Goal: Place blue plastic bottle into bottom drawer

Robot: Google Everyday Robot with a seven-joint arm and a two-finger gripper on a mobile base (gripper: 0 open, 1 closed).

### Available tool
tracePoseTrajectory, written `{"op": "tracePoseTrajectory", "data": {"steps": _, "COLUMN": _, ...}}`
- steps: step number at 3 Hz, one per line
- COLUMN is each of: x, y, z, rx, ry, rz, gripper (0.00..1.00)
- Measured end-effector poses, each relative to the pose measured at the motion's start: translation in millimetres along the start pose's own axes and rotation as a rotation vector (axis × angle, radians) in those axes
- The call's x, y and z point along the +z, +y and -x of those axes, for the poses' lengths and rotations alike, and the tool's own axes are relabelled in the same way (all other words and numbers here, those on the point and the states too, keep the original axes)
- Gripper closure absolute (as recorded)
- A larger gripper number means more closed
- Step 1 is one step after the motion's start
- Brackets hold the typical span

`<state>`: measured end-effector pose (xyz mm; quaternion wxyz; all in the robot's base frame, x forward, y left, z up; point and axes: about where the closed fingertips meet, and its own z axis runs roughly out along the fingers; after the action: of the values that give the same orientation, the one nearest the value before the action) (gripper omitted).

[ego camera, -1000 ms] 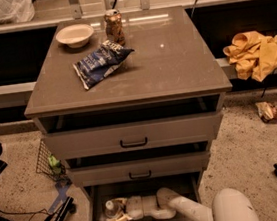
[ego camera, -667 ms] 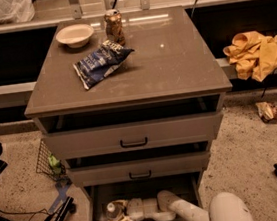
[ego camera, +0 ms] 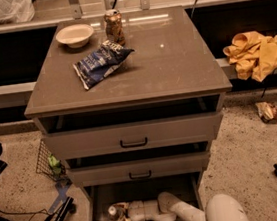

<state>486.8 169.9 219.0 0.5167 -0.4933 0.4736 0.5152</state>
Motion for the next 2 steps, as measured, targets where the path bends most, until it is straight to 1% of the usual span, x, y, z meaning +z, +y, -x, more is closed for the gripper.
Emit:
{"op": "tracePoseTrajectory", "data": {"steps": 1, "x": 1.4, "y": 0.7, "z": -6.3, "rx": 0.002, "ry": 0.055, "rz": -0.001, "gripper": 1.0}}
{"op": "tracePoseTrajectory", "data": {"steps": 2, "x": 4.2, "y": 1.1, "z": -7.4, "rx": 0.004, "ry": 0.058, "rz": -0.003, "gripper": 0.83}}
